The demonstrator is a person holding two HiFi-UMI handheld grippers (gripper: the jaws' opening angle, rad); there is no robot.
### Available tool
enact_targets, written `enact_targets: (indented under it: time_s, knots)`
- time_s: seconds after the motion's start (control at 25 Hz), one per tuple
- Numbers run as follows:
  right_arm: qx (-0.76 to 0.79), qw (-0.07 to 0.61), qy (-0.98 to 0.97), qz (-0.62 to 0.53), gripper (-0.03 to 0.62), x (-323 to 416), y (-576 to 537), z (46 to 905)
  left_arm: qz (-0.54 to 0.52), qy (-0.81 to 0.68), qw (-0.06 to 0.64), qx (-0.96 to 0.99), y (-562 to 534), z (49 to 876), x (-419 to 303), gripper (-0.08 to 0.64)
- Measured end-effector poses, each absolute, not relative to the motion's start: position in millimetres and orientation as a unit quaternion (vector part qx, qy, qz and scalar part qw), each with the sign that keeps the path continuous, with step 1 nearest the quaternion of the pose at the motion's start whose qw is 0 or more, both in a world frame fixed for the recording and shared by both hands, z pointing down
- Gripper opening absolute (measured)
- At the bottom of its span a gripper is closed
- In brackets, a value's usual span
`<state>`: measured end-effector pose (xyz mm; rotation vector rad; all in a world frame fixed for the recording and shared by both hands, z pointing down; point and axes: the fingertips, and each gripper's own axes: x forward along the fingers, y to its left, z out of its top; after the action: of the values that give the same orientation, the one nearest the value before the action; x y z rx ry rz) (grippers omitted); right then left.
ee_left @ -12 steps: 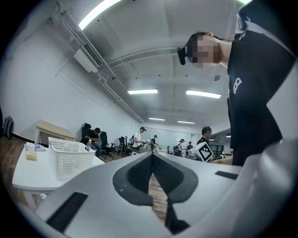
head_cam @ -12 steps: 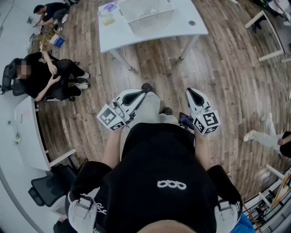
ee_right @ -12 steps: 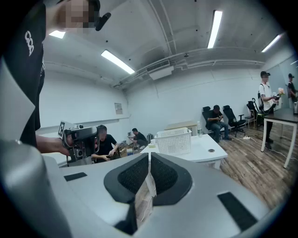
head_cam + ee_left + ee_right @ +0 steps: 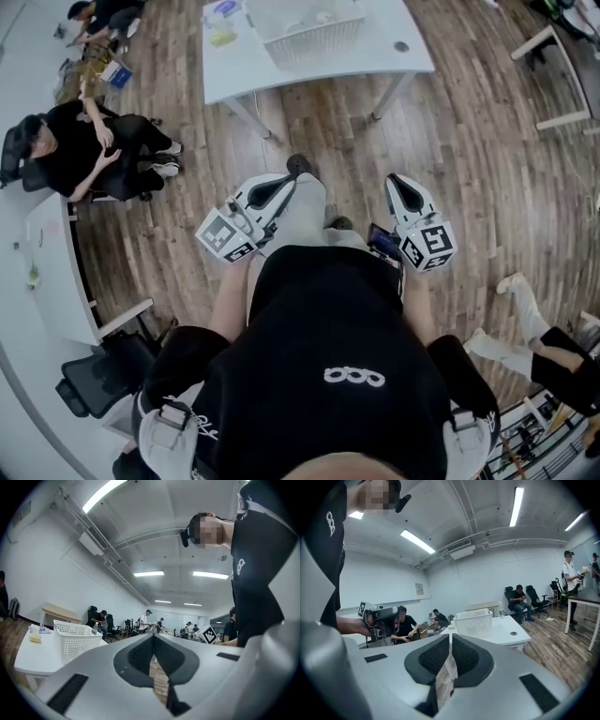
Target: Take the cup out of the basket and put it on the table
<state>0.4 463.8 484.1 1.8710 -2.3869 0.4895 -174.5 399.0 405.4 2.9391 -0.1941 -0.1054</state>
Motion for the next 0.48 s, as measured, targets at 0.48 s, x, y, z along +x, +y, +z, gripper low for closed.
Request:
enact_targets:
  time_s: [0.48]
  knots:
    - [0.612,0.054,-0.775,0.150,0.037,45,344,482,-0.043,-0.073,0.118,0.989,270,410,-129,0.008]
